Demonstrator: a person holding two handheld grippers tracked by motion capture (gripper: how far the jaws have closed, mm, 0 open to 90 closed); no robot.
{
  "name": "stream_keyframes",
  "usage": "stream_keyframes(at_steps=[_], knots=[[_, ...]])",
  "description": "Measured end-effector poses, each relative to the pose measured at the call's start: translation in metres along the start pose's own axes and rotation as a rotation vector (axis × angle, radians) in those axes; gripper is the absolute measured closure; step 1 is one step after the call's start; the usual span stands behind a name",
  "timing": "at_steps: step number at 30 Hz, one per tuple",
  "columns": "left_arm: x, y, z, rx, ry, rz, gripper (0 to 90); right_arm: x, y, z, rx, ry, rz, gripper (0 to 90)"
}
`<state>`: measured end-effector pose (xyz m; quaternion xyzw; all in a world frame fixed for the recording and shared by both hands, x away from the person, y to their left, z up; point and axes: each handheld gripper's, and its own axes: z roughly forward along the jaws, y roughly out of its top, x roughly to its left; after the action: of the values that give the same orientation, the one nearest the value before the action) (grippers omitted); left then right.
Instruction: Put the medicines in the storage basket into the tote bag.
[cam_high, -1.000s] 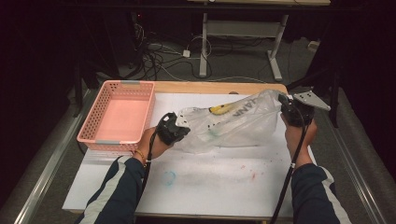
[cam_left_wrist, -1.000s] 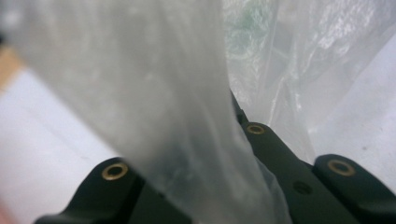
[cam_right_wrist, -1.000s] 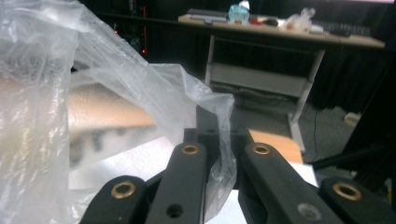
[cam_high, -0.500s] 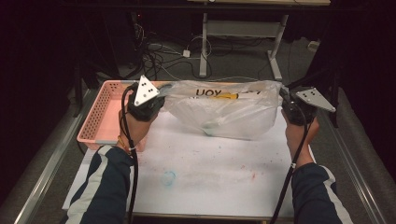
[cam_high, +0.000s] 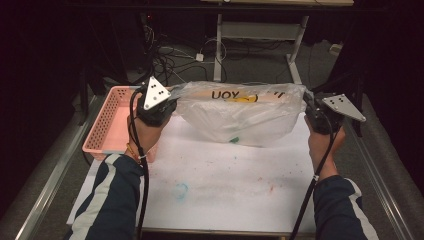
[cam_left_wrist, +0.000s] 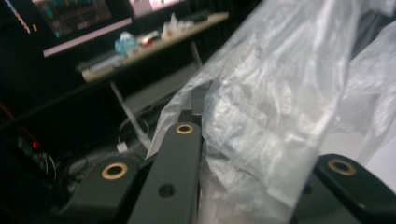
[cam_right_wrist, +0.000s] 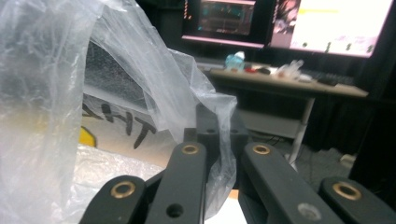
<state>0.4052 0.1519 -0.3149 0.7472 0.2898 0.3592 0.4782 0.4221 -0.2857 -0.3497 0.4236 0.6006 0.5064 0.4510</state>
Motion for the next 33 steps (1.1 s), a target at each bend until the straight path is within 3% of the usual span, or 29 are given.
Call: stream_keyframes(at_steps=[4, 6, 8, 11, 13, 16, 21, 25, 27, 30, 33], knots=[[0.000, -0.021, 0.016, 0.087, 0.011, -0.019, 69.4, 0.004, -0.005, 0.007, 0.048, 0.032, -0.010, 90.0], [-0.001, -0.029, 0.021, 0.108, 0.021, -0.021, 67.8, 0.006, -0.007, 0.010, 0.066, 0.039, -0.013, 90.0], [0.001, -0.034, 0.025, 0.128, 0.006, -0.045, 56.5, 0.008, -0.009, 0.013, 0.088, 0.045, -0.019, 90.0], [0.001, -0.038, 0.025, 0.131, 0.030, -0.049, 41.3, 0.010, -0.013, 0.018, 0.116, 0.059, -0.029, 90.0], [0.002, -0.040, 0.025, 0.127, 0.001, -0.064, 33.1, 0.012, -0.014, 0.020, 0.135, 0.063, -0.036, 90.0], [0.003, -0.042, 0.022, 0.115, -0.033, -0.081, 27.6, 0.015, -0.018, 0.023, 0.152, 0.070, -0.035, 89.9], [0.004, -0.041, 0.018, 0.084, 0.003, -0.103, 28.3, 0.018, -0.022, 0.023, 0.173, 0.091, -0.034, 89.6], [0.008, -0.036, 0.022, 0.100, 0.027, -0.140, 30.4, 0.022, -0.021, 0.023, 0.175, 0.109, -0.033, 89.5], [0.011, -0.029, 0.023, 0.082, 0.024, -0.111, 36.4, 0.026, -0.020, 0.023, 0.169, 0.120, -0.038, 89.3], [0.013, -0.017, 0.023, 0.110, -0.079, -0.064, 54.0, 0.032, -0.019, 0.023, 0.171, 0.143, -0.041, 88.8], [0.006, -0.013, 0.025, 0.169, -0.119, 0.005, 64.4, 0.036, -0.019, 0.025, 0.189, 0.156, -0.053, 88.9]])
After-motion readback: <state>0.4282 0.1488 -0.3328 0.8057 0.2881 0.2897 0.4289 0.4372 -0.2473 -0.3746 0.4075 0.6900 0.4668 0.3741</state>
